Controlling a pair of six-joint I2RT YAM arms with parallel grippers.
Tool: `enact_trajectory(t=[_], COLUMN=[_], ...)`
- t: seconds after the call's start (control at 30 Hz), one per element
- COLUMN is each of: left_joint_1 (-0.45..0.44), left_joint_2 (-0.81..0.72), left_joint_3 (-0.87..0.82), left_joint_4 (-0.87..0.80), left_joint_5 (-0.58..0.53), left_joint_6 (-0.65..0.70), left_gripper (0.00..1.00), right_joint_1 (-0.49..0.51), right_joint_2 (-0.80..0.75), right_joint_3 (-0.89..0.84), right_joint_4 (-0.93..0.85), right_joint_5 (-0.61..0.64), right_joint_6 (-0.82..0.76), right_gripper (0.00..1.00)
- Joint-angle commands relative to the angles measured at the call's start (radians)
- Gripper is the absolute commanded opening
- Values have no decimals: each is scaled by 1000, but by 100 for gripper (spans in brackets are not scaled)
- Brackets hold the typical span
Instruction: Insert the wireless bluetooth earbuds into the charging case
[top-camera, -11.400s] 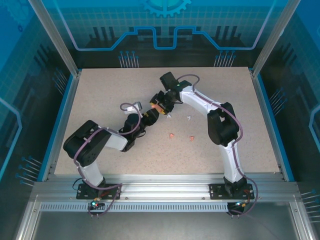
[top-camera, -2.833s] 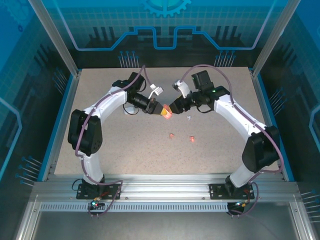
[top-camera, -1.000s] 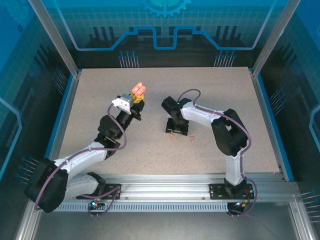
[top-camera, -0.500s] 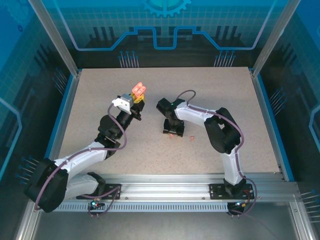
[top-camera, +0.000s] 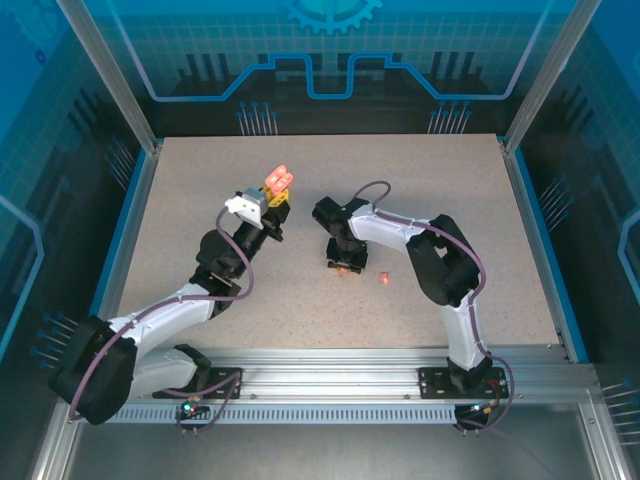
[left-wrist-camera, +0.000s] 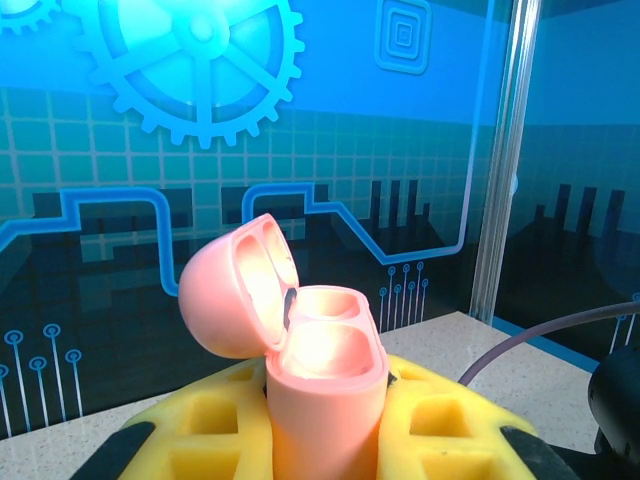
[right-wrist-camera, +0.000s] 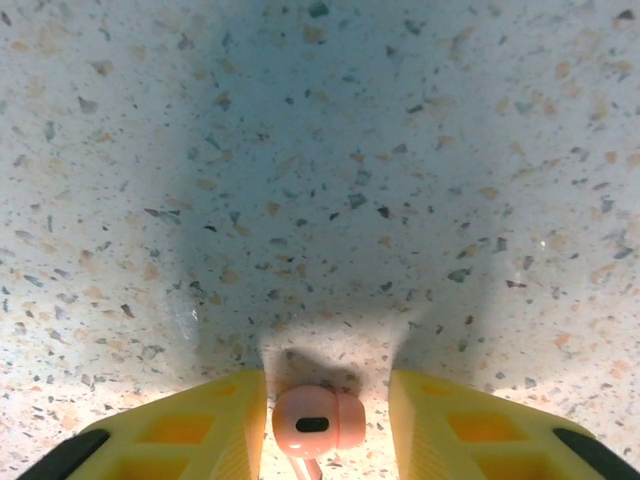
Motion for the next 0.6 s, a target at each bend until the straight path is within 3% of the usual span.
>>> enact_trajectory(t=[0.0,0.33,0.47,0.57], left_joint_1=[-5,-5,-4,-6], left_joint_2=[10,12,11,9], left_joint_3=[25,30,32,35], left_joint_4=[38,31,25,22], left_joint_5=[17,20,24,25], left_joint_6=[14,7,3,1], left_gripper=[0,0,0,0], right_joint_1=[4,-1,1,5], right_joint_2=[21,0,-3,-14], right_joint_3=[1,-33,-40,-45], right_joint_4=[9,45,52,54], right_joint_5=[-10,-23,-36,-36], right_joint_6=[11,7,1,-5], right_gripper=[35,27,35,35])
